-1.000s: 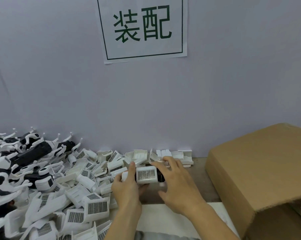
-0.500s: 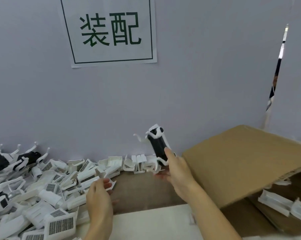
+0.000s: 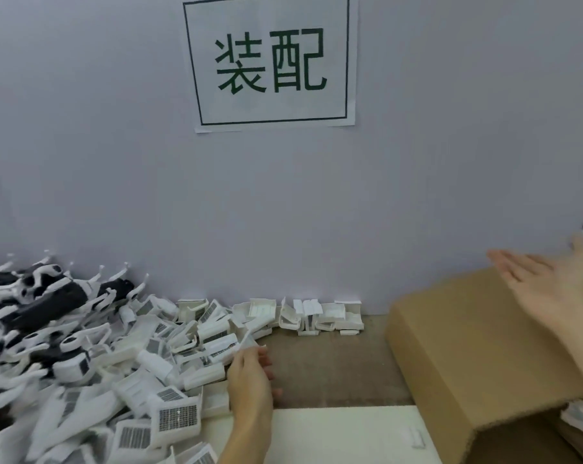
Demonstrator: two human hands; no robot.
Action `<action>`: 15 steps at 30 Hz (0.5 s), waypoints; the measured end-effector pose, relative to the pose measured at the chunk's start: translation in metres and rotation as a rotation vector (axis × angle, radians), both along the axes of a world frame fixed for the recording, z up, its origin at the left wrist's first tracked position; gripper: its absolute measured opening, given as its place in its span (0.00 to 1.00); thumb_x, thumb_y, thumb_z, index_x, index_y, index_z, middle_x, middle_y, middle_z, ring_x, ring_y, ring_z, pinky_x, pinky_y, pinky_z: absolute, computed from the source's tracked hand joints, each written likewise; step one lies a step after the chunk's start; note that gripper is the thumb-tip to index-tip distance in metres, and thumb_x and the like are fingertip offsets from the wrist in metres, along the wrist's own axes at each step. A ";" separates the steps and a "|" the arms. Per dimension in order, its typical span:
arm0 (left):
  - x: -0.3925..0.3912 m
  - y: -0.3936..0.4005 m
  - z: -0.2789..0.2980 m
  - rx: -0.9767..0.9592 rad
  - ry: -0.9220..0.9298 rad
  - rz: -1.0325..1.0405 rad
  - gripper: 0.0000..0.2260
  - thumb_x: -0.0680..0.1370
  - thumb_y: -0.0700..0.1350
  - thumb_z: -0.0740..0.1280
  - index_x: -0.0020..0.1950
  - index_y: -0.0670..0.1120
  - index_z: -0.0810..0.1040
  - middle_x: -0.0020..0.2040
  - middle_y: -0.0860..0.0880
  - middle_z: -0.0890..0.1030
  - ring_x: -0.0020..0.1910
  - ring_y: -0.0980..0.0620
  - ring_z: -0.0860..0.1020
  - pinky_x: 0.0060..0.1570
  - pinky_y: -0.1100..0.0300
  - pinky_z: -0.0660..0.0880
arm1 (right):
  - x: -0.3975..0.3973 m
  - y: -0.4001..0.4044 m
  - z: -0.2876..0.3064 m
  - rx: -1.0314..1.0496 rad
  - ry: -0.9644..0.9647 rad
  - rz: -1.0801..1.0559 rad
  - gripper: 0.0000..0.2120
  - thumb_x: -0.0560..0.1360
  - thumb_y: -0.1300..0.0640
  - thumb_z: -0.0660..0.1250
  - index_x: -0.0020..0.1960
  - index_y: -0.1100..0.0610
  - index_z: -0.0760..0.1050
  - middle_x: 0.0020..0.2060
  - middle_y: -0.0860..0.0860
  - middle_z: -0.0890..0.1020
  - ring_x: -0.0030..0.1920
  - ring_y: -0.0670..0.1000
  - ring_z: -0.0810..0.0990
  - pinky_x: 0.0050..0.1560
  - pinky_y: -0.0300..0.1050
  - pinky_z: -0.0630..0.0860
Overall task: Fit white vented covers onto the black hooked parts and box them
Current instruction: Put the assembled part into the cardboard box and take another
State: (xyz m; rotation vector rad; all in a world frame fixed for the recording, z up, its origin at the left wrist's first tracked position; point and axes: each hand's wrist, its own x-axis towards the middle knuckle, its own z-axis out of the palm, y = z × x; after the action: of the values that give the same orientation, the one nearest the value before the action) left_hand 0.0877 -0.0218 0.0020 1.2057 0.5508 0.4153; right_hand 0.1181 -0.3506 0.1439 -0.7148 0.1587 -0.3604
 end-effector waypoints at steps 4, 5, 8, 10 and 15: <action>-0.002 -0.005 -0.006 0.131 0.025 -0.145 0.09 0.80 0.37 0.60 0.44 0.42 0.78 0.39 0.45 0.80 0.31 0.50 0.75 0.28 0.59 0.71 | -0.015 0.094 -0.022 -0.627 0.055 0.218 0.13 0.84 0.57 0.56 0.56 0.63 0.76 0.42 0.56 0.86 0.37 0.51 0.86 0.41 0.45 0.78; -0.003 -0.007 -0.007 0.182 0.033 -0.179 0.09 0.80 0.37 0.60 0.43 0.43 0.79 0.39 0.45 0.80 0.32 0.49 0.76 0.30 0.58 0.71 | -0.016 0.119 -0.029 -0.783 0.074 0.298 0.12 0.83 0.57 0.59 0.54 0.62 0.79 0.42 0.56 0.87 0.37 0.53 0.86 0.41 0.46 0.77; -0.006 -0.006 -0.002 0.312 0.009 -0.153 0.10 0.78 0.36 0.61 0.42 0.47 0.78 0.42 0.47 0.82 0.40 0.47 0.78 0.41 0.53 0.73 | -0.010 0.191 -0.059 -1.132 0.050 0.438 0.08 0.81 0.57 0.63 0.52 0.53 0.82 0.43 0.50 0.87 0.37 0.49 0.85 0.39 0.40 0.75; -0.010 -0.003 0.010 0.470 -0.022 -0.044 0.10 0.78 0.37 0.61 0.44 0.50 0.77 0.43 0.51 0.81 0.44 0.51 0.79 0.46 0.56 0.75 | -0.009 0.230 -0.087 -1.133 -0.011 0.348 0.09 0.81 0.58 0.63 0.52 0.49 0.81 0.43 0.48 0.85 0.38 0.49 0.84 0.40 0.40 0.76; -0.023 -0.002 0.066 0.871 -0.144 -0.030 0.04 0.80 0.44 0.60 0.49 0.53 0.73 0.49 0.57 0.76 0.51 0.55 0.76 0.52 0.55 0.76 | -0.005 0.252 -0.140 -1.192 -0.114 0.332 0.16 0.77 0.64 0.66 0.38 0.44 0.80 0.33 0.40 0.84 0.35 0.39 0.81 0.36 0.41 0.78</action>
State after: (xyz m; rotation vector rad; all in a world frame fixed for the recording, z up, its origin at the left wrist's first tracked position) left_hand 0.0651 -0.0234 0.0685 1.9910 0.2132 0.7498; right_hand 0.1132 -0.0983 0.0039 -1.8617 -0.3224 -0.1432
